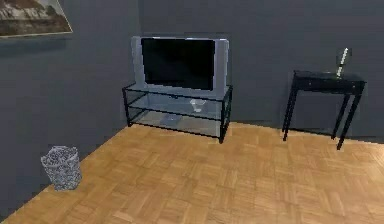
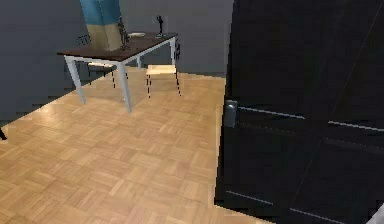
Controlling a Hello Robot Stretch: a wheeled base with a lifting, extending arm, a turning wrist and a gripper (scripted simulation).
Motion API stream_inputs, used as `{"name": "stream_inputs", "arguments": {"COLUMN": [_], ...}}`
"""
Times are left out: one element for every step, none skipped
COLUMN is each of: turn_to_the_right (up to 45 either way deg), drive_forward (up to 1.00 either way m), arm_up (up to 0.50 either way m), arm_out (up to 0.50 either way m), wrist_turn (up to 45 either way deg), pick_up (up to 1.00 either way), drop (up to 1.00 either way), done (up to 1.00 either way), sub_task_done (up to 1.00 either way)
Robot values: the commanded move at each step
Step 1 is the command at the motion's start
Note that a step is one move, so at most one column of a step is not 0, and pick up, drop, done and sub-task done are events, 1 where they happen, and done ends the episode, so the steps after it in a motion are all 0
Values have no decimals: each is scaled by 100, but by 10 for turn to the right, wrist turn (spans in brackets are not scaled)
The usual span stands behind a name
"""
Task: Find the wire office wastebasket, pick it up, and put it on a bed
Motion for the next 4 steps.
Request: {"name": "stream_inputs", "arguments": {"turn_to_the_right": [30,0,-450,-30], "drive_forward": [0,35,0,0], "arm_up": [0,0,0,0], "arm_out": [0,0,0,0], "wrist_turn": [0,0,0,0], "pick_up": [0,0,0,0], "drop": [0,0,0,0], "done": [0,0,0,0], "sub_task_done": [0,0,0,0]}}
